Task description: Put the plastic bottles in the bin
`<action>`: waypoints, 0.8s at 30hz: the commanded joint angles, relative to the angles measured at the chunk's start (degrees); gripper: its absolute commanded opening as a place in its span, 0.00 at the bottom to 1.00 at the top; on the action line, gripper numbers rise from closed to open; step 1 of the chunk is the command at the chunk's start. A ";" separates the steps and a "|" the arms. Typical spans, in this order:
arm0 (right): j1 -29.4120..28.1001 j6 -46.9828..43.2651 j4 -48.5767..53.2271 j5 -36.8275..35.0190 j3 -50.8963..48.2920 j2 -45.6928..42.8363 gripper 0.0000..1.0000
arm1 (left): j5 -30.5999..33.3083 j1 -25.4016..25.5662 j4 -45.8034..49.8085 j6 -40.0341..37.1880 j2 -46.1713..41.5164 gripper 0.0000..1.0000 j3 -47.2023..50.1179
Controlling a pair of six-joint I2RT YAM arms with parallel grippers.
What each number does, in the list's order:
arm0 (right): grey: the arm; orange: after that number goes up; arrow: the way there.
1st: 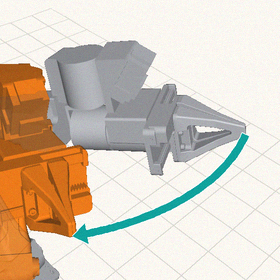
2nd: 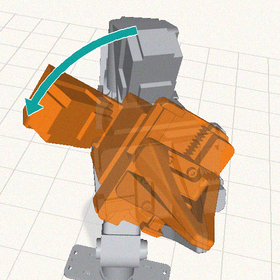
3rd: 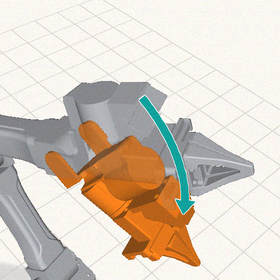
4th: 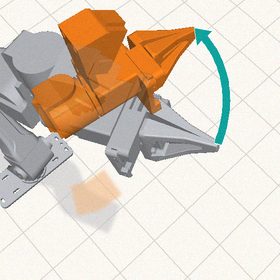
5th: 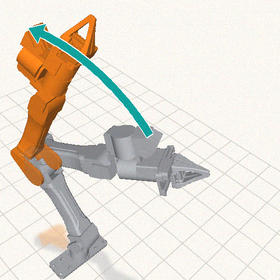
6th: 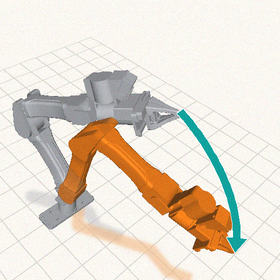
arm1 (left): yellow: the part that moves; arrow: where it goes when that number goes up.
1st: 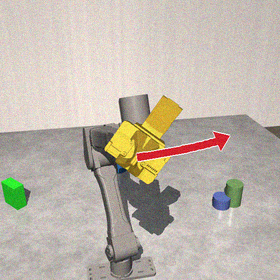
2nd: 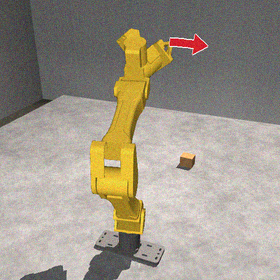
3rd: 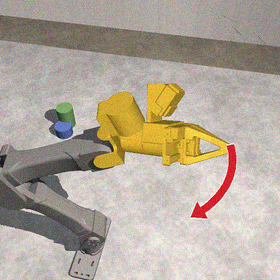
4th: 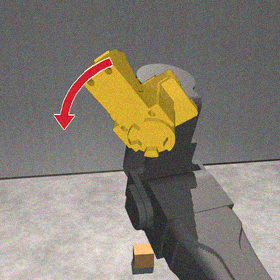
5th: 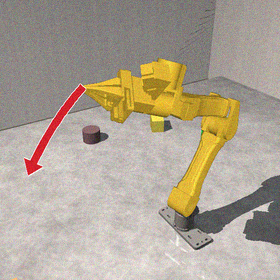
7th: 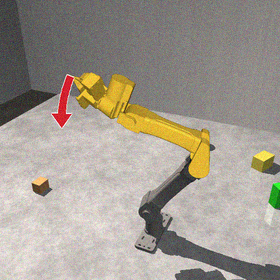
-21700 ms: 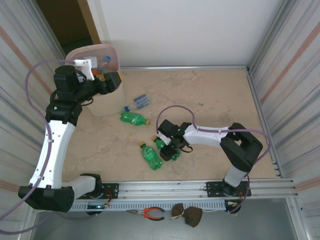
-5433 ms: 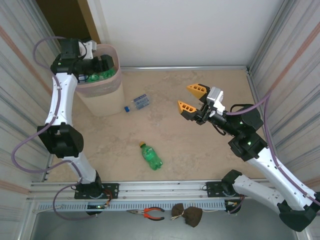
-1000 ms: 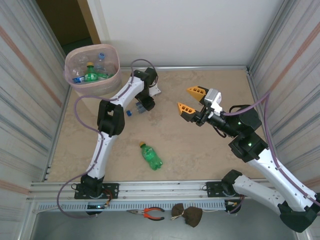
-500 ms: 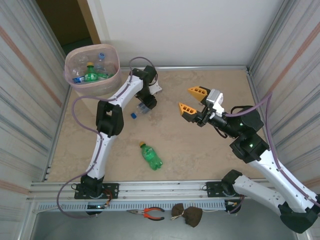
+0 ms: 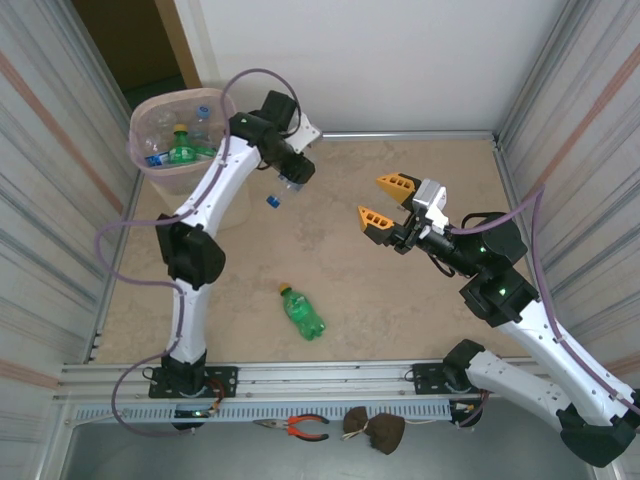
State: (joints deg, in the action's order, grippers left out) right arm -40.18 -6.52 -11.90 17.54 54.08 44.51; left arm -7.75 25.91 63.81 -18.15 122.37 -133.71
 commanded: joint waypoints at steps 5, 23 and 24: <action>-0.43 -0.17 -1.54 -1.01 -0.83 -0.65 0.56 | -2.70 -0.90 -4.47 2.49 -11.18 0.52 -0.81; -0.48 -0.15 -2.72 -0.49 -1.35 0.22 0.56 | -7.63 -16.05 -15.35 12.51 -30.21 0.47 4.35; -0.45 -0.08 -2.77 -0.44 -1.25 0.31 0.56 | -7.80 -17.64 -15.47 13.12 -30.63 0.46 4.60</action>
State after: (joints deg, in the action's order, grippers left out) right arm -40.18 -6.52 -12.38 17.56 53.17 44.91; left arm -13.74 11.27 51.33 -8.56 93.67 -130.43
